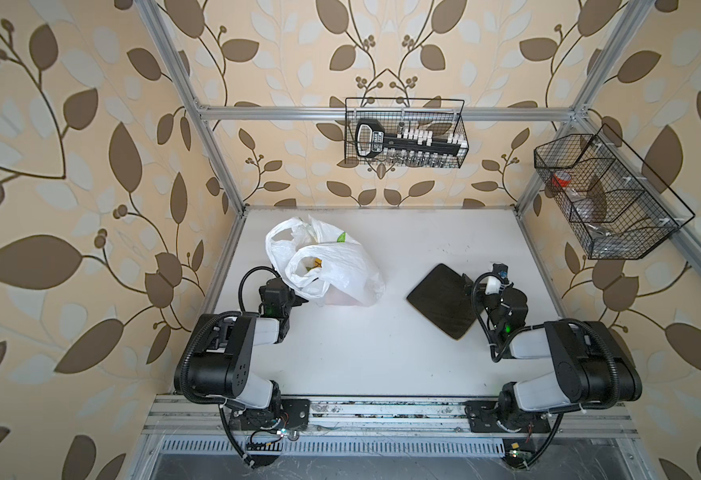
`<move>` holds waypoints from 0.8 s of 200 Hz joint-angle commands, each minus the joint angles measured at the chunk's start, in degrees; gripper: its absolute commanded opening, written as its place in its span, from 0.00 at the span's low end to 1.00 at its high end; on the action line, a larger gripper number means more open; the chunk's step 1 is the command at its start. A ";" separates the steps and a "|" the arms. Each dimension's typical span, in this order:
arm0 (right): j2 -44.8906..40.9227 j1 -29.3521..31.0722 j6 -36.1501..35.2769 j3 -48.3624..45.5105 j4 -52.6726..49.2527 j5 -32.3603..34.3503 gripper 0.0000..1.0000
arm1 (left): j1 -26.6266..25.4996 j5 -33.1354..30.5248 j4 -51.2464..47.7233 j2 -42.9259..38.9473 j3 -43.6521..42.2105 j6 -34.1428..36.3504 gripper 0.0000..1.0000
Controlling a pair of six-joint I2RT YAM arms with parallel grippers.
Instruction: Take the fake fruits out of the plastic bag
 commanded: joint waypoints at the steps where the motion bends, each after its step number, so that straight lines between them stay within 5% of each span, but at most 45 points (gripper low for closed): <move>1: 0.88 -0.28 -0.57 1.48 1.46 -0.90 0.99 | -0.66 -0.88 3.12 0.28 1.80 1.06 0.99; 44: -3.71 -0.21 -1.17 0.90 -0.85 -2.05 0.99 | -0.72 -3.39 0.27 -5.25 1.45 0.43 0.99; 69: -16.57 -0.24 0.76 0.70 -10.92 -1.49 0.99 | -0.73 -7.24 -14.79 -18.39 3.67 -0.75 0.99; 101: -32.38 -0.42 19.90 7.92 -40.09 2.60 0.99 | -0.69 -15.16 -38.53 -35.52 8.97 -7.41 0.99; 136: -33.93 0.47 27.68 16.01 -52.58 -11.53 0.99 | -0.68 -16.96 -60.48 -50.52 17.64 -17.30 0.99; 160: -32.13 11.73 27.04 23.55 -57.53 -11.79 0.99 | -0.69 -13.91 -71.41 -53.37 27.55 -18.55 0.99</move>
